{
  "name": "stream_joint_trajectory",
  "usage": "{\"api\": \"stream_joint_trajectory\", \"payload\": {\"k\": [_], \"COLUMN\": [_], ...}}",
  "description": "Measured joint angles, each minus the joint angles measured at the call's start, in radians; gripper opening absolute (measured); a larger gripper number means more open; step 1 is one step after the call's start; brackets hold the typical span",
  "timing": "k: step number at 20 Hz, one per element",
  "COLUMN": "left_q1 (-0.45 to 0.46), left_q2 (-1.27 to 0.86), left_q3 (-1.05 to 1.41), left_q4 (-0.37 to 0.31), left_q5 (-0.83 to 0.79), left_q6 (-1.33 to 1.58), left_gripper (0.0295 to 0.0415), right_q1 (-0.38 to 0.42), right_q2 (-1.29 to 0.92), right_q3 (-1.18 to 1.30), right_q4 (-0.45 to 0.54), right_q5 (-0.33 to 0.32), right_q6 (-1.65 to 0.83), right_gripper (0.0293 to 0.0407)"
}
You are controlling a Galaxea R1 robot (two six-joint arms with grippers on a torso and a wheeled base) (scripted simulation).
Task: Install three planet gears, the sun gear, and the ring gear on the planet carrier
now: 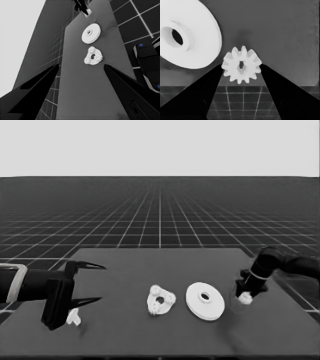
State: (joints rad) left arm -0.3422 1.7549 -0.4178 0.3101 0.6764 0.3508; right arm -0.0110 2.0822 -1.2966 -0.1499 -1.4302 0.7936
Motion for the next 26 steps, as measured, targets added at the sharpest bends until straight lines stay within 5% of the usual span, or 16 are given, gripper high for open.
{"api": "stream_joint_trajectory", "payload": {"k": [6,8,10,12,16,20,26], "left_q1": [0.0,0.0,0.0,0.0,0.0,0.0,0.0], "left_q2": [0.0,0.0,0.0,0.0,0.0,0.0,0.0], "left_q3": [0.0,0.0,0.0,0.0,0.0,0.0,0.0], "left_q4": [0.0,0.0,0.0,0.0,0.0,0.0,0.0], "left_q5": [0.0,0.0,0.0,0.0,0.0,0.0,0.0], "left_q6": [0.0,0.0,0.0,0.0,0.0,0.0,0.0], "left_gripper": [0.0385,0.0385,0.0385,0.0385,0.0385,0.0385,0.0385], "right_q1": [0.027,0.039,0.042,0.042,0.041,-0.069,-0.081], "right_q2": [-0.003,0.449,0.806,0.924,0.978,1.0,1.004], "right_q3": [0.004,0.141,-0.136,-0.299,-0.392,-0.464,-0.476], "right_q4": [0.02,-0.033,-0.018,-0.013,-0.01,-0.113,-0.126], "right_q5": [-0.019,-0.126,-0.125,-0.116,-0.11,-0.078,-0.072], "right_q6": [0.0,0.665,0.676,0.62,0.582,0.539,0.532], "right_gripper": [0.031,0.031,0.031,0.031,0.031,0.031,0.031]}}
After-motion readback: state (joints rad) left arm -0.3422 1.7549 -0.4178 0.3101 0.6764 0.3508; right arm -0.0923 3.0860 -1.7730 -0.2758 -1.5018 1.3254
